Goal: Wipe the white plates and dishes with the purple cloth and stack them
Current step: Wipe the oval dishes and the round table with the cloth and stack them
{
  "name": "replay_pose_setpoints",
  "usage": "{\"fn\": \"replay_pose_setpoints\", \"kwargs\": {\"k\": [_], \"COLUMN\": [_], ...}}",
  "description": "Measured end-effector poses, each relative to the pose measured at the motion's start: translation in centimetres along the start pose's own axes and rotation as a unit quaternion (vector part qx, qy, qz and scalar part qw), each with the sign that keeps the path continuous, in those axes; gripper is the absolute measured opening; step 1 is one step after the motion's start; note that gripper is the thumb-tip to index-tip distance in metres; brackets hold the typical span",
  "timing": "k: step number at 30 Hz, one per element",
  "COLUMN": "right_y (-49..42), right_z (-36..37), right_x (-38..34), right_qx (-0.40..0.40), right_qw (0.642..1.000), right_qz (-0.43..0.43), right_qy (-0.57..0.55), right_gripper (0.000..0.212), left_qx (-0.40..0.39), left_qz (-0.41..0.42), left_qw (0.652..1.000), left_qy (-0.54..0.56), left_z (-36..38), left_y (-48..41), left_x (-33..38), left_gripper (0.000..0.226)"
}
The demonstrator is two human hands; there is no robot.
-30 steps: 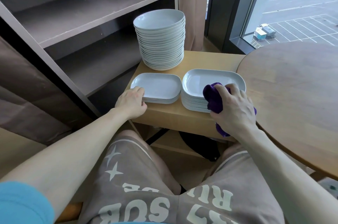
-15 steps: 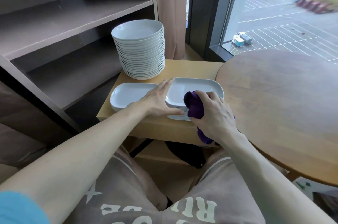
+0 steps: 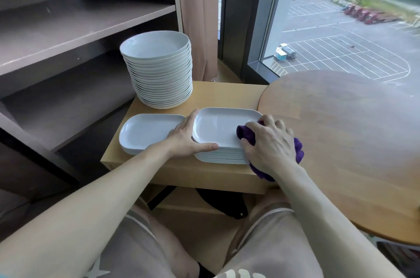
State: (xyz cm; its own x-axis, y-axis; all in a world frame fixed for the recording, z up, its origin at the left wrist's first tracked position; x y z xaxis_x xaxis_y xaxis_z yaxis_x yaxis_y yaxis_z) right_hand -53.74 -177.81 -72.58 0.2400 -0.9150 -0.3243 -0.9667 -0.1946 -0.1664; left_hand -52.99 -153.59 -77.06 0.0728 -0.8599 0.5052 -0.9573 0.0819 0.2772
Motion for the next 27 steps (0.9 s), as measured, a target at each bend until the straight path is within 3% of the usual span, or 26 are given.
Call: {"fn": "replay_pose_setpoints", "kwargs": {"k": [4, 12, 20, 27], "right_y": [-3.3, -7.2, -7.5, -6.8], "right_z": [0.7, 2.6, 4.0, 3.2], "right_x": [-2.2, -4.0, -8.5, -9.7], "right_qx": [-0.058, -0.021, -0.057, -0.162], "right_qw": [0.996, 0.995, 0.993, 0.972], "right_qz": [0.013, -0.014, -0.103, -0.168], "right_qy": [0.062, 0.092, 0.013, -0.04], "right_gripper": [0.042, 0.038, 0.037, 0.033], "left_qx": [-0.008, -0.014, -0.004, -0.019], "left_qz": [-0.004, -0.021, -0.008, -0.006], "left_qw": [1.0, 1.0, 0.999, 0.999], "left_qy": [0.004, 0.002, 0.034, 0.036], "left_z": [-0.1, 0.1, 0.5, -0.2], "left_y": [-0.1, -0.2, -0.8, -0.2], "left_x": [0.0, 0.0, -0.4, 0.1], "left_gripper": [0.133, 0.127, 0.132, 0.131]}}
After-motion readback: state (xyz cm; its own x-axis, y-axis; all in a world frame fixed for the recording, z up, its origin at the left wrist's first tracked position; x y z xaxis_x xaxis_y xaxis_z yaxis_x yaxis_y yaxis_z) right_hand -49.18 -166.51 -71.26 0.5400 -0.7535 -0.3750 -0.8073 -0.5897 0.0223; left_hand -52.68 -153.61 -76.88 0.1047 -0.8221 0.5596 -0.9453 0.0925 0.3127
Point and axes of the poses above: each hand's wrist, its own y-axis away from the middle knuckle, its own z-axis out of the palm, x = y × z, the point moved 3 cm from there along -y, towards the middle knuckle, and after that the axes turned 8 degrees about -y, right-handed, at the moved point
